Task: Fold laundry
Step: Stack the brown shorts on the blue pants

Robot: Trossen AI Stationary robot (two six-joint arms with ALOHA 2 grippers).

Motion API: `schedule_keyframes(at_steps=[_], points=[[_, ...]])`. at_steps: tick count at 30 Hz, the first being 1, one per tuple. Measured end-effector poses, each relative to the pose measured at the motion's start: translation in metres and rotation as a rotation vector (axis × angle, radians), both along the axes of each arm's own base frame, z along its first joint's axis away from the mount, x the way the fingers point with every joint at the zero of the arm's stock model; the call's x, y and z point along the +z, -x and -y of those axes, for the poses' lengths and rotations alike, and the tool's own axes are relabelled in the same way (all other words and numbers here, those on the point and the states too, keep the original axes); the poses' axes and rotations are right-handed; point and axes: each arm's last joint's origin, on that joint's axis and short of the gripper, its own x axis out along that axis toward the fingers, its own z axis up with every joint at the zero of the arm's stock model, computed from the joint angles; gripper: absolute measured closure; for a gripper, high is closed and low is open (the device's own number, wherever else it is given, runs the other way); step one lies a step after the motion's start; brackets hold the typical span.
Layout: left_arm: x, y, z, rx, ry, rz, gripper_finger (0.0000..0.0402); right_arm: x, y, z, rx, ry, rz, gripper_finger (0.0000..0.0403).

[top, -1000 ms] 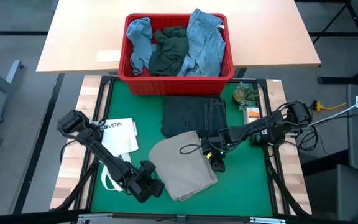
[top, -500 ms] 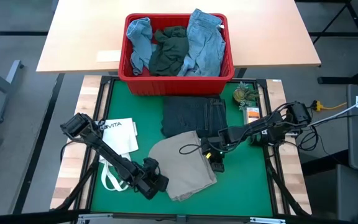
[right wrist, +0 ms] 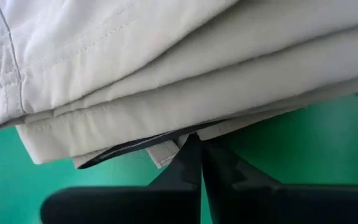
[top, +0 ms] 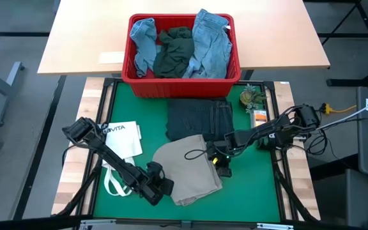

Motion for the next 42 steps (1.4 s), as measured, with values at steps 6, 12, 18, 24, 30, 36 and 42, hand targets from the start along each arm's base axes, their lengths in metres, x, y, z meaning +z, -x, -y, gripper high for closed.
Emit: schedule_keyframes(at_steps=[6, 12, 18, 24, 30, 36, 42], points=[[-0.005, -0.002, 0.001, 0.006, -0.013, 0.012, 0.0203, 0.002, -0.005, -0.001, 0.041, 0.000, 0.072, 0.0400], [-0.007, -0.002, 0.000, -0.022, -0.037, 0.004, 0.0258, 0.004, -0.009, -0.002, 0.063, -0.003, 0.133, 0.0401], [0.000, 0.000, 0.000, -0.096, -0.067, 0.000, 0.0363, 0.004, -0.009, -0.002, 0.070, -0.002, 0.144, 0.0402], [0.023, 0.005, -0.006, -0.194, -0.121, 0.004, 0.0391, 0.006, -0.009, -0.002, 0.075, 0.001, 0.158, 0.0402], [0.047, 0.009, -0.013, -0.241, -0.185, 0.053, 0.0396, 0.020, -0.008, -0.001, 0.068, 0.016, 0.210, 0.0403], [0.069, 0.008, -0.024, -0.275, -0.208, 0.101, 0.0397, 0.043, -0.003, 0.002, 0.045, 0.039, 0.298, 0.0403], [0.088, 0.006, -0.038, -0.294, -0.233, 0.151, 0.0398, 0.063, 0.003, 0.004, 0.026, 0.044, 0.372, 0.0403]])
